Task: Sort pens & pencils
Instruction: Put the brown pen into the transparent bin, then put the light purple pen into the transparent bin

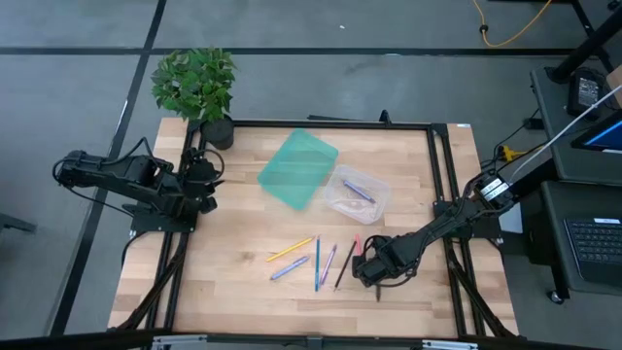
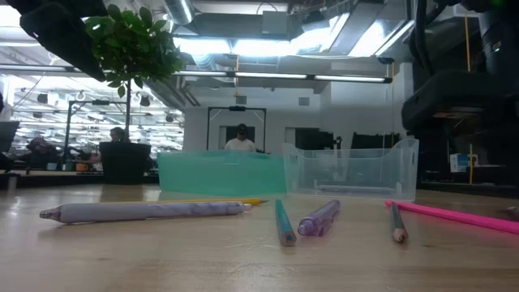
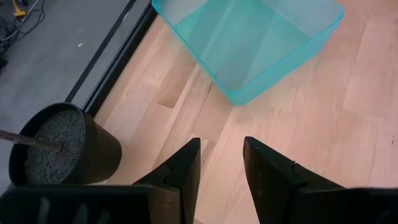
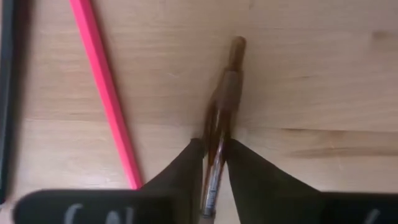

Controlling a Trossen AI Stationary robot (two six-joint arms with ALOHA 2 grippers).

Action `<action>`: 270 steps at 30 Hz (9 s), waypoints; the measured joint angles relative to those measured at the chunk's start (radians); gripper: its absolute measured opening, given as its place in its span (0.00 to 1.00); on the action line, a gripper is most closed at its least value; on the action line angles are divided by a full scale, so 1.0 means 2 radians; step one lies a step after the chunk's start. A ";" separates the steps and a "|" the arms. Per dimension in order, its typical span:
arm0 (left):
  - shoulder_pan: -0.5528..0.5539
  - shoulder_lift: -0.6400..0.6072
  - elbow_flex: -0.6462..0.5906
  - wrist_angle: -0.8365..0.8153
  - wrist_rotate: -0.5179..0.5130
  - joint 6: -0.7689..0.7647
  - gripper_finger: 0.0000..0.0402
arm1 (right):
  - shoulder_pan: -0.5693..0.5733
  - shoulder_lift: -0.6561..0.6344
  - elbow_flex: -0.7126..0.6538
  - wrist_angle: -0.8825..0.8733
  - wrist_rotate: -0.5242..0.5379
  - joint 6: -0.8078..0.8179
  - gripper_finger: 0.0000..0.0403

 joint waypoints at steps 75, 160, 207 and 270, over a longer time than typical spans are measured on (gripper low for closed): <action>0.000 0.000 0.001 0.001 0.000 -0.008 0.29 | -0.334 0.004 0.128 -0.084 0.112 -0.633 0.11; 0.000 0.000 0.001 0.002 0.000 -0.008 0.29 | -0.146 0.148 0.272 -0.069 -0.001 -0.289 0.27; 0.000 0.000 0.001 0.001 0.000 -0.008 0.29 | -0.152 0.190 0.323 -0.128 0.017 -0.332 0.09; 0.000 0.000 0.001 0.000 0.000 -0.010 0.29 | -0.330 0.177 0.393 -0.382 0.155 -0.698 0.10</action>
